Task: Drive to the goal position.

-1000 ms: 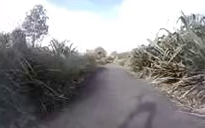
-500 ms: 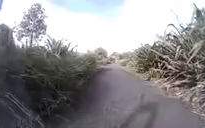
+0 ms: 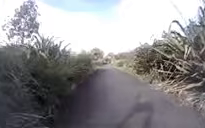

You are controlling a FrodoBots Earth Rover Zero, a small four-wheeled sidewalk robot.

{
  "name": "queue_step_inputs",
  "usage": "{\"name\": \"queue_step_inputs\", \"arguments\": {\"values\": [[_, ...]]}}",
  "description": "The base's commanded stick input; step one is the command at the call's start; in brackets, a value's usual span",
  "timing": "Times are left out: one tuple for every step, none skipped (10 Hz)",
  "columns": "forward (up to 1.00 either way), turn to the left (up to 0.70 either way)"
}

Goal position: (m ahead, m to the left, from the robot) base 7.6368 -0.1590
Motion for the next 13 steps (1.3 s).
{"name": "queue_step_inputs", "arguments": {"values": [[0.85, -0.34], [0.85, -0.23], [0.85, -0.04], [0.85, 0.00], [0.85, -0.05], [0.85, -0.23], [0.85, -0.31], [0.85, -0.34], [0.85, -0.34], [0.85, -0.34], [0.85, -0.34], [0.85, -0.34], [0.85, -0.33]]}}
